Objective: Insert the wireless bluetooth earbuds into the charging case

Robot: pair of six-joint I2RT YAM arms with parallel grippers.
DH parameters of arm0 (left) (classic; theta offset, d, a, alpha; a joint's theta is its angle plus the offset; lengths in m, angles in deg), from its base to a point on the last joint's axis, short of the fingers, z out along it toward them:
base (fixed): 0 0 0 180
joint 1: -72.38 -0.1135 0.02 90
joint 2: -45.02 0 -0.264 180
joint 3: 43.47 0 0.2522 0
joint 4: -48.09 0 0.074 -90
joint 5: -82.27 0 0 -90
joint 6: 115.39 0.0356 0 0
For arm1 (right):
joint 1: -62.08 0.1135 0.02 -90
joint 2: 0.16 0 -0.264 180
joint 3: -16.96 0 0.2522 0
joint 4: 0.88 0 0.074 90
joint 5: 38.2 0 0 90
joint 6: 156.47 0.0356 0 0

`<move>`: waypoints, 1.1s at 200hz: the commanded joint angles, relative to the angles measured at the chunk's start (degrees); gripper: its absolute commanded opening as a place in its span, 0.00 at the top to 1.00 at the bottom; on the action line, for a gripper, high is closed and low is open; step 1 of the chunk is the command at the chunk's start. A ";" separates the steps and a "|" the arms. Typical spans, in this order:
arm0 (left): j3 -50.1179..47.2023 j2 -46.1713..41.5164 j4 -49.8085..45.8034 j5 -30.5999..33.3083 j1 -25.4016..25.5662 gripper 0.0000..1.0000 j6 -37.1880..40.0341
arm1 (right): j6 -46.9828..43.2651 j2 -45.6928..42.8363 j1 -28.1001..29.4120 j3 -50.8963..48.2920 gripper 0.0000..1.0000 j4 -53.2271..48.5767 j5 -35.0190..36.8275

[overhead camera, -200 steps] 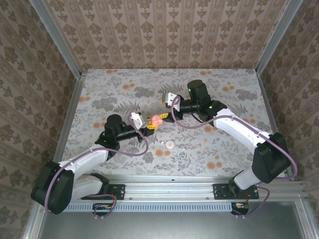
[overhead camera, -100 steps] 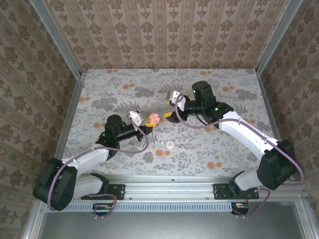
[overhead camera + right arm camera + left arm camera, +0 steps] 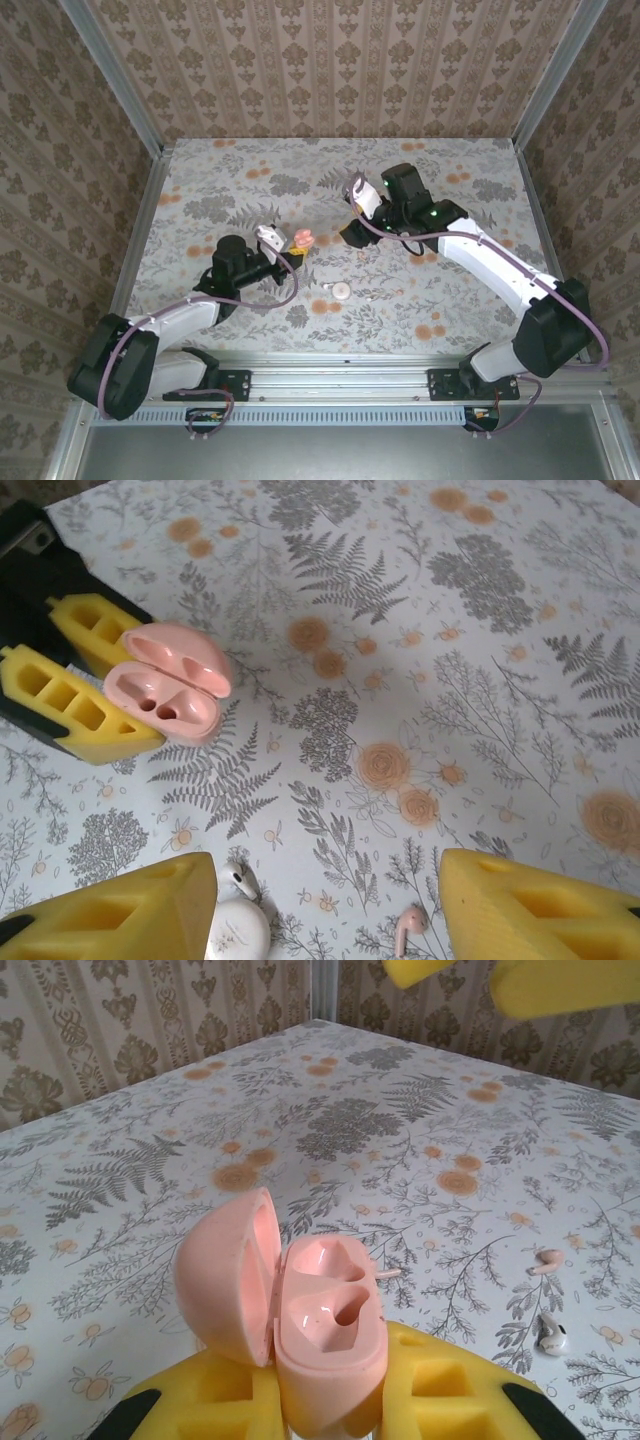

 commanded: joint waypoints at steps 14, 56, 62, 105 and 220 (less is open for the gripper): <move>-1.55 0.20 2.34 2.53 -0.49 0.86 -2.15 | 6.18 3.47 -0.27 4.17 0.38 -6.01 3.97; -3.75 -2.35 2.24 5.70 -0.51 0.86 -3.58 | 10.40 7.58 -0.37 8.76 0.38 -11.46 5.54; -4.20 -2.82 2.13 6.15 -0.51 0.86 -3.72 | 10.95 8.53 -0.30 9.70 0.38 -12.36 5.74; -6.77 -5.90 1.05 8.53 -0.90 0.86 -4.52 | 13.40 15.69 -0.49 16.51 0.39 -19.41 5.40; -5.71 2.15 5.28 7.23 -6.11 0.87 -7.43 | 12.80 33.71 -3.93 31.72 0.40 -30.76 7.55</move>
